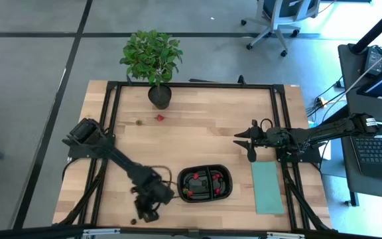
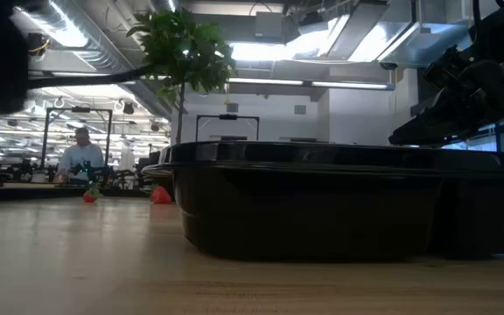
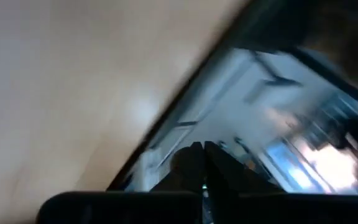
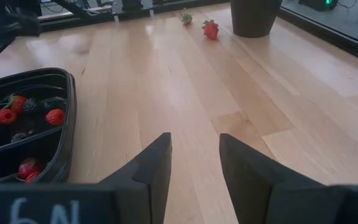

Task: Pick and placing Produce into tupperware
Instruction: Put the black cherry into the right side of the black container

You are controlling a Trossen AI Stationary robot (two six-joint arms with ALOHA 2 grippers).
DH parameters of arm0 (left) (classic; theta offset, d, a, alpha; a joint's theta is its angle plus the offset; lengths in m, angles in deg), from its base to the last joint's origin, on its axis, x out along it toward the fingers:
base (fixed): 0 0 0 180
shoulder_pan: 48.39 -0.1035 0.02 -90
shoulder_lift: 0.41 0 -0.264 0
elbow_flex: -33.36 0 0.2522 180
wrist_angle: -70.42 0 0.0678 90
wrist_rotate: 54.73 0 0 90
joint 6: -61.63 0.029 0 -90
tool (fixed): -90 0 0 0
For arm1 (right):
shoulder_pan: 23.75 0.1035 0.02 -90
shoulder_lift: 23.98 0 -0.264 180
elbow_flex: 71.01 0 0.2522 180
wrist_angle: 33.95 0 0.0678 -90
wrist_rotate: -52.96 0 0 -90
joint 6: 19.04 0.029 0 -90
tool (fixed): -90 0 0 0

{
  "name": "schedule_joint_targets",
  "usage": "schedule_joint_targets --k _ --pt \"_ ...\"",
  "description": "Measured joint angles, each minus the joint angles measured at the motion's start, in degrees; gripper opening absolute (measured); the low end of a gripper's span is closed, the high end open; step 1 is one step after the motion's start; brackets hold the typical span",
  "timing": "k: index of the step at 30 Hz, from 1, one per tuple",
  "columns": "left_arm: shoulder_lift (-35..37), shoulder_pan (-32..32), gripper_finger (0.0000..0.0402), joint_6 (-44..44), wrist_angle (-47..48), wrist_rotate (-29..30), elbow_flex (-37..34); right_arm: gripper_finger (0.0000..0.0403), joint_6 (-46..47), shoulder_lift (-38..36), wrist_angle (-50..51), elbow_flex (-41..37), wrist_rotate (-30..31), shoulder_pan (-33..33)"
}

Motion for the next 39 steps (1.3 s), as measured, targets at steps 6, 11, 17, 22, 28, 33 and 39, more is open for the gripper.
schedule_joint_targets --k 6,11,17,22,28,33,39 --pt "0.07 -7.67 0.0001 14.06 -15.52 -3.09 0.07 0.0138 -0.05 -0.01 0.00 0.00 -0.01 0.00" --pt "0.07 -14.61 0.0000 28.27 -21.74 -0.64 0.07 0.0138 -1.22 0.00 -0.24 0.00 0.00 0.00" --pt "0.07 -21.25 0.0000 42.07 -34.95 -1.24 0.07 0.0138 -1.33 -0.02 -1.78 0.00 0.00 0.02" --pt "0.07 -24.20 0.0000 53.91 -41.39 -0.87 3.56 0.0138 -1.33 -0.01 -2.10 0.00 0.00 0.00" --pt "0.07 -25.69 0.0000 71.14 -27.34 17.98 13.50 0.0138 -1.34 0.00 -2.10 0.00 0.00 0.00" --pt "-0.57 -24.73 0.0000 81.45 -16.01 33.20 20.79 0.0138 -1.35 -0.02 -2.08 0.00 0.00 0.02" --pt "-0.62 -24.57 0.0000 77.85 -14.41 38.92 22.37 0.0138 -1.35 -0.02 -1.97 0.00 0.00 0.00"
